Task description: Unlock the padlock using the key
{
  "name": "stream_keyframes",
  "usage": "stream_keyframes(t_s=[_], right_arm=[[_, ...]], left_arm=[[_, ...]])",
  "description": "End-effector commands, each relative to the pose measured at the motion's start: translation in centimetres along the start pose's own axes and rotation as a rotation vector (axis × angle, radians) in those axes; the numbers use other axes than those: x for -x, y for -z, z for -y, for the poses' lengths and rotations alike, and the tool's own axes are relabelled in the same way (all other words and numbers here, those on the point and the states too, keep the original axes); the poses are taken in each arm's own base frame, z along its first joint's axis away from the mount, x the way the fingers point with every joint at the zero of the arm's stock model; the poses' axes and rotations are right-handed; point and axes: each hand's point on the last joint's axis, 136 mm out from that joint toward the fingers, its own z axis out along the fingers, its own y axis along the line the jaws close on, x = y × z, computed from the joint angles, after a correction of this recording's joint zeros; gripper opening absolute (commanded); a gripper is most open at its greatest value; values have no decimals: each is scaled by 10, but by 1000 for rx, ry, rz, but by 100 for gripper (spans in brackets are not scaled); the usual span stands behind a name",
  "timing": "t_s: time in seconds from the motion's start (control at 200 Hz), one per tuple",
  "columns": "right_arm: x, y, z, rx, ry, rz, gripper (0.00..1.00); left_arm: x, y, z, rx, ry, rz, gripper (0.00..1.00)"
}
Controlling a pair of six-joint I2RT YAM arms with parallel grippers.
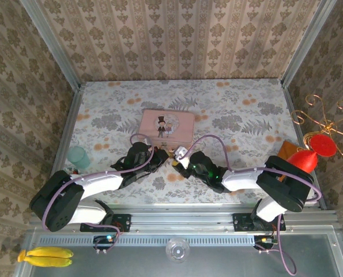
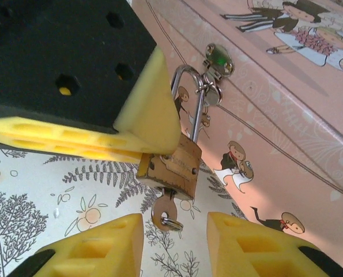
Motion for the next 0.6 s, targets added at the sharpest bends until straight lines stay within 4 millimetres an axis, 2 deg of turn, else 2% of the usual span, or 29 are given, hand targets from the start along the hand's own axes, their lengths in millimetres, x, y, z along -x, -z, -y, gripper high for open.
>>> stream_keyframes(t_s=[0.0, 0.245, 0.595], right_arm=[[3, -1, 2, -23, 15, 26, 35], [5, -3, 0, -25, 16, 31, 33], [7, -13, 4, -61, 34, 32, 25]], left_arm=[[7, 8, 49, -159, -59, 29, 0], [5, 9, 49, -158, -57, 26, 0], [0, 7, 49, -153, -56, 12, 0]])
